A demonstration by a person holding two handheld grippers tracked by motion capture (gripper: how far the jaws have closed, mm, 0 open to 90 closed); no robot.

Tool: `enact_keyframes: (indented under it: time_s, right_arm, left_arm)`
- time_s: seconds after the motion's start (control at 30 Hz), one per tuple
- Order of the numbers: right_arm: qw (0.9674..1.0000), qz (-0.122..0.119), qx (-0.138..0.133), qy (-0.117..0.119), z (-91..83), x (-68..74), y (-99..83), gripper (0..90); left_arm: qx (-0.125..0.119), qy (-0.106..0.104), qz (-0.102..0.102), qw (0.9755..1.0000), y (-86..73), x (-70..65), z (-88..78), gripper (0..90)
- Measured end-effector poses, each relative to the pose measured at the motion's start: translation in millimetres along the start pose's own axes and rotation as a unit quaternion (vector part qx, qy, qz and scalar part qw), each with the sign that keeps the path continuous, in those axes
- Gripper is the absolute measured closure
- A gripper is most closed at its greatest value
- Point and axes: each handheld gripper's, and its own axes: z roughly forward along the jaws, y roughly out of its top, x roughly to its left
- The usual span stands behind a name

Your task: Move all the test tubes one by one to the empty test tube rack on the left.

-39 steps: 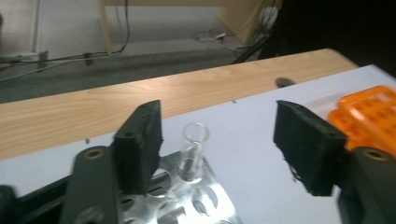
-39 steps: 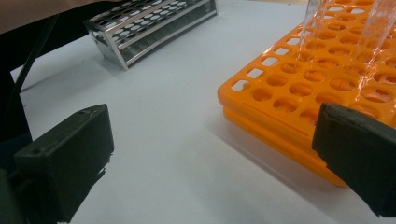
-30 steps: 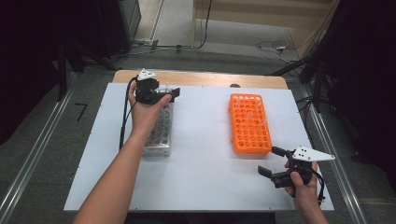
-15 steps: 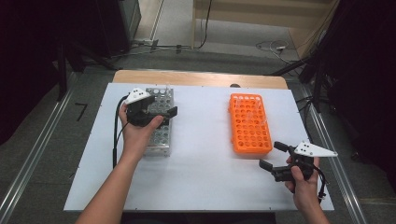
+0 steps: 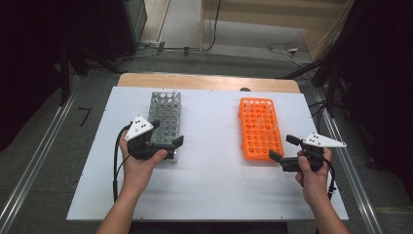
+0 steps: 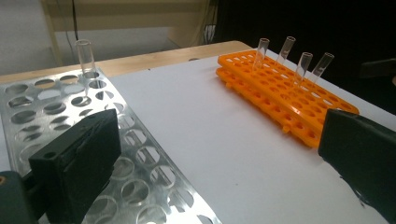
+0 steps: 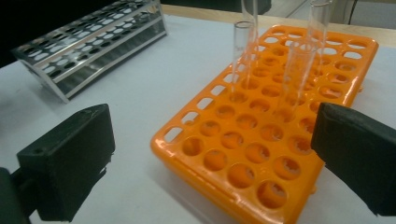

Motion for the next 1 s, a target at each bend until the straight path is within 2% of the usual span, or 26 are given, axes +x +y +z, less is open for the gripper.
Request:
enact_keyframes:
  time_s: [0.07,0.1,0.2,0.3,0.37,0.4,0.43,0.53,0.57,0.6,0.63,0.67,0.73,0.8,0.9,1.0]
  right_arm:
    - [1.0000,0.002,0.006,-0.005,4.9,-4.7,2.5,0.0]
    - [0.9999,0.010,0.008,-0.008,9.7,-9.4,4.5,3.4]
    - [0.9998,0.016,0.012,-0.009,14.5,-12.8,6.3,3.8]
    - [0.9993,0.010,0.025,-0.028,25.3,-20.9,8.6,4.8]
    - [0.9992,0.011,0.024,-0.029,26.8,-23.3,8.4,6.2]
    - [0.9990,0.021,0.024,-0.030,29.1,-27.4,8.0,8.0]
    - [0.9987,0.035,0.019,-0.031,32.8,-33.3,7.0,12.9]
    - [0.9984,0.041,0.019,-0.036,36.3,-36.0,6.5,20.0]
    - [0.9979,0.040,0.027,-0.042,41.7,-37.2,5.2,27.1]
    - [0.9979,0.040,0.027,-0.042,41.7,-37.2,5.2,27.1]
    - [0.9974,0.036,0.033,-0.053,46.3,-37.9,3.5,33.1]
    - [0.9974,0.036,0.033,-0.053,46.3,-37.9,3.5,33.1]
    - [0.9967,0.024,0.038,-0.068,52.1,-37.6,2.7,42.1]
    - [0.9967,0.022,0.035,-0.070,53.4,-37.8,2.3,44.0]
    - [0.9968,0.019,0.028,-0.072,57.2,-37.3,2.0,52.8]
    - [0.9968,0.019,0.026,-0.073,58.0,-37.2,1.8,55.6]
  left_arm:
    - [-0.004,0.002,-0.002,1.0000,-4.9,-0.7,-4.7,0.0]
    - [-0.005,0.003,-0.005,1.0000,-7.1,-0.5,-7.0,0.0]
    - [-0.008,0.004,-0.015,0.9999,-13.6,1.1,-12.2,0.0]
    - [-0.003,0.007,-0.016,0.9998,-17.7,2.9,-15.1,0.0]
    - [-0.005,0.004,-0.021,0.9998,-20.0,3.7,-16.7,0.0]
    - [-0.005,0.003,-0.022,0.9997,-20.9,3.3,-16.7,0.0]
    - [-0.004,0.001,-0.022,0.9998,-21.8,2.8,-16.3,0.0]
    - [-0.001,-0.003,-0.019,0.9998,-22.9,0.7,-15.3,0.0]
    - [-0.001,-0.007,-0.019,0.9998,-23.1,0.0,-15.1,0.0]
    - [-0.001,-0.008,-0.019,0.9998,-23.2,-0.6,-15.0,0.0]
    - [-0.001,-0.008,-0.017,0.9998,-23.0,-1.6,-14.8,0.0]
    - [0.000,-0.010,-0.016,0.9998,-22.8,-2.0,-14.9,0.0]
    - [0.000,-0.013,-0.016,0.9998,-22.8,-2.6,-14.6,0.0]
    - [0.001,-0.014,-0.017,0.9997,-23.2,-2.3,-14.3,0.0]
    - [0.001,-0.016,-0.019,0.9997,-23.9,-1.6,-14.0,0.0]
    - [0.003,-0.018,-0.019,0.9997,-24.6,-1.4,-13.4,0.0]
